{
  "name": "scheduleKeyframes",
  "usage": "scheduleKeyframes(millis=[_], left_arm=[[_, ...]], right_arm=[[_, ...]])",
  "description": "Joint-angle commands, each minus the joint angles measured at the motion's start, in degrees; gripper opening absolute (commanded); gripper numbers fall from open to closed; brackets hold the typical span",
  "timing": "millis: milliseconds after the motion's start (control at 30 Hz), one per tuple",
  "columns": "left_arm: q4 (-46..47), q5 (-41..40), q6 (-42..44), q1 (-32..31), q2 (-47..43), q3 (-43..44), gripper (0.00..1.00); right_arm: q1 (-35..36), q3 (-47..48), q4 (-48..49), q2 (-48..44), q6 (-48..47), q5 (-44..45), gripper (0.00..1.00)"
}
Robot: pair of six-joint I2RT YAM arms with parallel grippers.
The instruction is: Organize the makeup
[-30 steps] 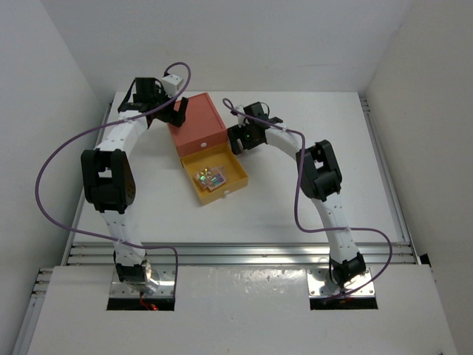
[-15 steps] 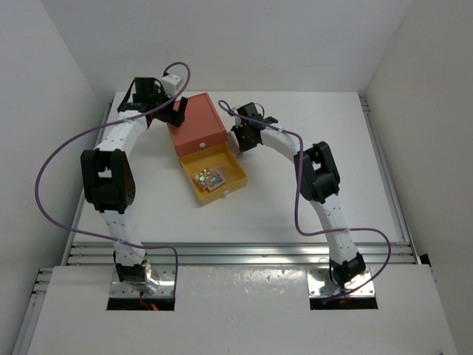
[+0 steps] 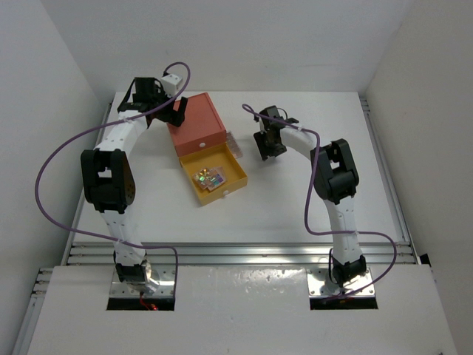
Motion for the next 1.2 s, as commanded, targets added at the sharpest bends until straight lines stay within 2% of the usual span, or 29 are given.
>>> scheduleKeyframes(millis=[0,67,233,300,467,567,700,867,933,1000,1167], left_arm=[[-4.2,-2.09,1.58,0.84,1.25,-0.59,0.97],[-4.2,-2.09,1.58,0.84,1.25,-0.59,0.97],[-4.2,-2.09,1.58,0.84,0.72,-0.59,0.97],[-4.2,-2.09,1.58,0.84,0.72,-1.12,0.97],[-4.2,-2.09,1.58,0.84,0.72,-1.64,0.97],[-4.2,-2.09,1.06,0.84,0.72,-1.65,0.97],[-4.2,-2.09,1.06,0.84,0.72,-1.65,0.97],[-4.2,-1.56,1.06,0.84,0.72,-2.17,0.97],[-4.2,-1.56,1.06,0.84,0.72,-2.17,0.97],[-4.2,-1.56,0.53,0.84,0.72,-2.17,0.97],[-4.2,-1.56,0.53,0.84,0.72,-1.65,0.97]], right_arm=[[1.01,-1.07,4.29,-3.56,-1.58,-4.91,0.51],[1.09,-0.54,5.7,-4.17,0.0,-9.71,0.52],[3.11,3.49,10.02,-2.51,2.3,-15.02,0.52],[4.08,4.47,10.54,-1.11,2.65,-15.46,0.52],[4.7,5.35,14.67,1.18,6.69,-15.38,0.43],[4.61,7.62,15.64,4.16,8.19,-15.2,0.43],[5.22,11.15,13.01,8.47,8.02,-14.68,0.41],[6.63,15.88,7.04,11.03,5.03,-8.09,0.37],[6.98,17.99,5.54,12.08,4.58,-4.68,0.33],[7.24,20.19,0.1,12.35,4.23,-1.51,0.27],[6.9,18.1,-8.78,10.08,2.56,3.77,0.23]])
